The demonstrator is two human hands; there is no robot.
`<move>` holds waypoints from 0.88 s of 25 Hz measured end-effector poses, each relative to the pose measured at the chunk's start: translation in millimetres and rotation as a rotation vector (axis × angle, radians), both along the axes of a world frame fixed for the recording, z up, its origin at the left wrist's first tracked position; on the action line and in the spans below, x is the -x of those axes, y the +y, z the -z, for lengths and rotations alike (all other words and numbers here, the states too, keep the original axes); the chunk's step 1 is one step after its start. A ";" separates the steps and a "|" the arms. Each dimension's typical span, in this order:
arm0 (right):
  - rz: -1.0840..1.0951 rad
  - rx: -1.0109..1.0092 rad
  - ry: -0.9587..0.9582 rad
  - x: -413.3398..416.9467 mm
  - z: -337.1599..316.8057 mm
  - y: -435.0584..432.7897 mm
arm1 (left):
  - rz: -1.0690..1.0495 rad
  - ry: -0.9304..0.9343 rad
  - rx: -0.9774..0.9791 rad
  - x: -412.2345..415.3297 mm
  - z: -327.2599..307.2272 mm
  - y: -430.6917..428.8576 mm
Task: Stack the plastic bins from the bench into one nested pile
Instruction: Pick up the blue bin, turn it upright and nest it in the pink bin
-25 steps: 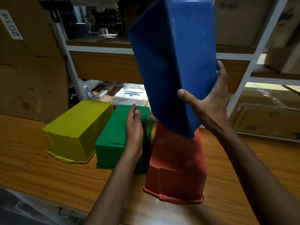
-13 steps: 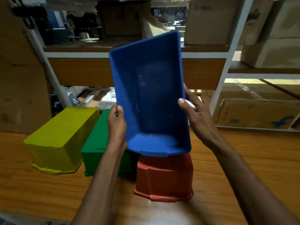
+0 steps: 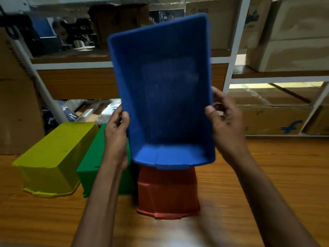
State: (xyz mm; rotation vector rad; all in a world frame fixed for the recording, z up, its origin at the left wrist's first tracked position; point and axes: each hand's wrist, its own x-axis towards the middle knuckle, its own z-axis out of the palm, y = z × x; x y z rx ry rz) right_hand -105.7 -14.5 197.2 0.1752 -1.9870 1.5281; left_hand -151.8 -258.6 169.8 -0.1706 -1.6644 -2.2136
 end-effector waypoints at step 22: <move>-0.117 0.761 -0.757 -111.1 34.8 220.6 | 0.263 -0.373 0.407 -79.3 -25.4 193.5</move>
